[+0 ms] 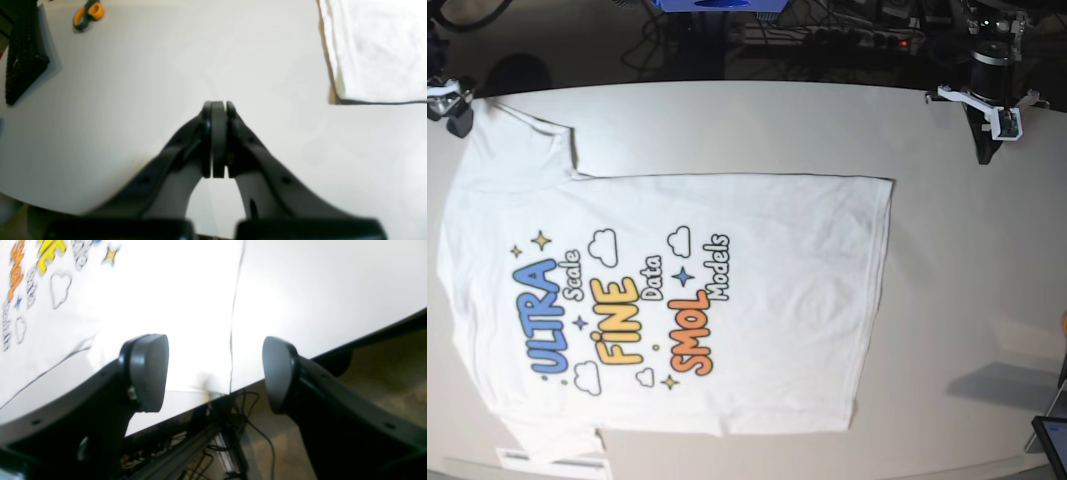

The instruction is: Fold the T-shirt properly

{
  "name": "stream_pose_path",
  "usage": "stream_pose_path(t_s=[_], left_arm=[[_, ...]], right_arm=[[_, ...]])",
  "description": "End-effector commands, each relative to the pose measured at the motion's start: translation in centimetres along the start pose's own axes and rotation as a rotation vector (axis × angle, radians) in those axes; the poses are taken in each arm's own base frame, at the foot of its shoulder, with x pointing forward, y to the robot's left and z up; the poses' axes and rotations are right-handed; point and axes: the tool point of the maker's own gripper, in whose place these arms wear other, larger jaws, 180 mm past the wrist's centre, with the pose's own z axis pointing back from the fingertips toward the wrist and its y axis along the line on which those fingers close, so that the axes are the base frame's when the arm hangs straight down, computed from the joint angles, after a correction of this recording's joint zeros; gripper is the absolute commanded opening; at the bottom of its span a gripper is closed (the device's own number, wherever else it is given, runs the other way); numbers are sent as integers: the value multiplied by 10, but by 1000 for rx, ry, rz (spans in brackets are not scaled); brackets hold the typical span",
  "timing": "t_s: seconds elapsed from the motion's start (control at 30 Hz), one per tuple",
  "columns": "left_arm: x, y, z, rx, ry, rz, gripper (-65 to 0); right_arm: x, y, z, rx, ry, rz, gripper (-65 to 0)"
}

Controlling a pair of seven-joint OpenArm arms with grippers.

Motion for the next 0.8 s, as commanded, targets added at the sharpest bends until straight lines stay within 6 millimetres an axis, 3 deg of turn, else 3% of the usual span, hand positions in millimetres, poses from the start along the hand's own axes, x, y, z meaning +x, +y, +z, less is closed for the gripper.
stream_pose_path(t_s=[0.0,0.37,0.6,0.77], left_arm=[[9,4,1,5,-31,-15,-650],[7,4,2,5,-25,-15,-650],[7,4,2,5,-25,-18,-650],[7,4,2,5,-22,-19,-650]], right_arm=[[12,2,1,6,-35,28,-223],[-32,0,-25,14,93,-30,-223],[-42,18,-34,67,130,-13,-231],[-46,28,-38,93,146,-4,-395]])
